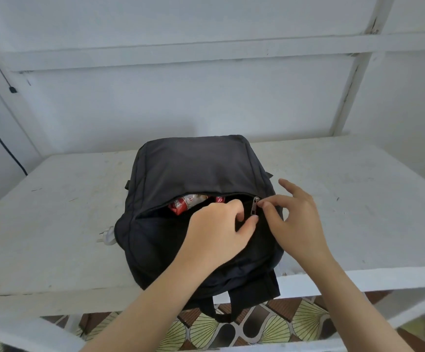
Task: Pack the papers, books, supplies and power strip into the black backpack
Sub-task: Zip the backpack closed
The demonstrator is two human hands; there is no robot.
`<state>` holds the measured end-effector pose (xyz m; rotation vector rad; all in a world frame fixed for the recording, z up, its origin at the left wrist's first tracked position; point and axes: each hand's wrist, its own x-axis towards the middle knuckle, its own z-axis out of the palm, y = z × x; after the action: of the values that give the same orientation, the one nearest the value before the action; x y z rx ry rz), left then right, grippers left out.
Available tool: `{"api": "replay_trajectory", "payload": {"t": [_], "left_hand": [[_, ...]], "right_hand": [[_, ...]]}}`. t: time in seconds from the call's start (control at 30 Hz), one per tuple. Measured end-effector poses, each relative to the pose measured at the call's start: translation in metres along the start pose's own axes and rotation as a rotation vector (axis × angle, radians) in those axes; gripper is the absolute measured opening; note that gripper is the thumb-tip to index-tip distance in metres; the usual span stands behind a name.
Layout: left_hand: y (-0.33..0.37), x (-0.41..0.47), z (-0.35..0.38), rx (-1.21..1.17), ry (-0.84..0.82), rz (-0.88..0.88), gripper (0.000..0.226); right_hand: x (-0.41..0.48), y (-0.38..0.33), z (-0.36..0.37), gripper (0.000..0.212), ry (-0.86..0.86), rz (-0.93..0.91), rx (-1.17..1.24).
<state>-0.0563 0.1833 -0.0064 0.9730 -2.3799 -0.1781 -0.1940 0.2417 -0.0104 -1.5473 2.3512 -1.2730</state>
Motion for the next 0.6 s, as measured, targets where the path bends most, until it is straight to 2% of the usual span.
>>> {"api": "replay_trajectory", "payload": {"t": [0.07,0.27,0.5,0.6], "left_hand": [[0.005,0.006,0.006,0.058,-0.075,-0.059,0.037],[0.016,0.022,0.019,0.097,-0.041,-0.171,0.034],[0.018,0.021,0.025,-0.024,0.017,-0.128,0.020],[0.018,0.019,0.020,-0.095,0.047,-0.105,0.019]], "right_hand": [[0.000,0.004,-0.004,0.016,-0.019,0.004,0.023],[0.006,0.020,-0.010,0.025,-0.070,-0.071,0.010],[0.023,0.027,-0.006,0.034,-0.135,-0.229,-0.022],[0.028,0.028,-0.003,0.028,-0.110,-0.321,-0.024]]}}
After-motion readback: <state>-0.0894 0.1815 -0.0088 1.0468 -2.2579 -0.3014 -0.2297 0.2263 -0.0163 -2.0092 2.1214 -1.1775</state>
